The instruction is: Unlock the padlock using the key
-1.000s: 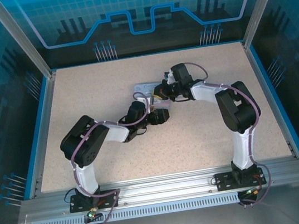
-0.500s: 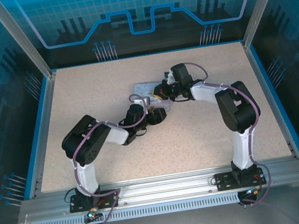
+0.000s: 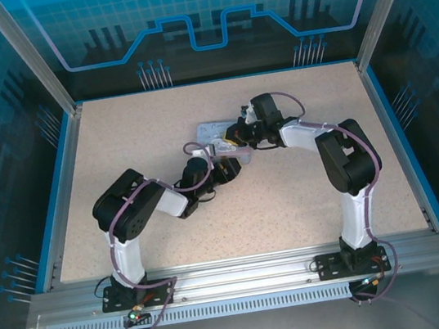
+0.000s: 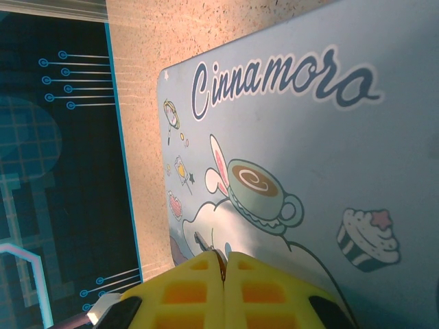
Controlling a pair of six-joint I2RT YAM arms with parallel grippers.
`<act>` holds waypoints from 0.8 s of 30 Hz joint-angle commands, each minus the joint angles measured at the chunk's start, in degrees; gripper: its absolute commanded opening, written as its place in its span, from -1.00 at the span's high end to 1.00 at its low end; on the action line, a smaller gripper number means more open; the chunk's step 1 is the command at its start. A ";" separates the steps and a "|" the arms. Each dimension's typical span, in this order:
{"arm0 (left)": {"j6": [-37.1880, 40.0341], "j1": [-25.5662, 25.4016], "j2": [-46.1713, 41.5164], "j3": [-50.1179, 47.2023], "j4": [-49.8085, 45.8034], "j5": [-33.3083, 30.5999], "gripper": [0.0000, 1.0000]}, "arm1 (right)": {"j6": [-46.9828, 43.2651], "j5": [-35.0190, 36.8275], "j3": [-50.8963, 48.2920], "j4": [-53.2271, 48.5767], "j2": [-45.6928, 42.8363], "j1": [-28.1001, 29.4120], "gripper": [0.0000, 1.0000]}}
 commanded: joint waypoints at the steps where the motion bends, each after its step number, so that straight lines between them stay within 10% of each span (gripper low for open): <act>1: -0.13 -0.61 1.27 -0.75 1.32 -1.71 -0.20 | 0.20 -0.32 0.66 -2.11 1.38 0.59 1.00; 24: -0.60 -2.06 4.03 -0.64 -2.13 -11.73 0.36 | 0.10 -0.49 0.08 -2.11 1.12 0.46 1.00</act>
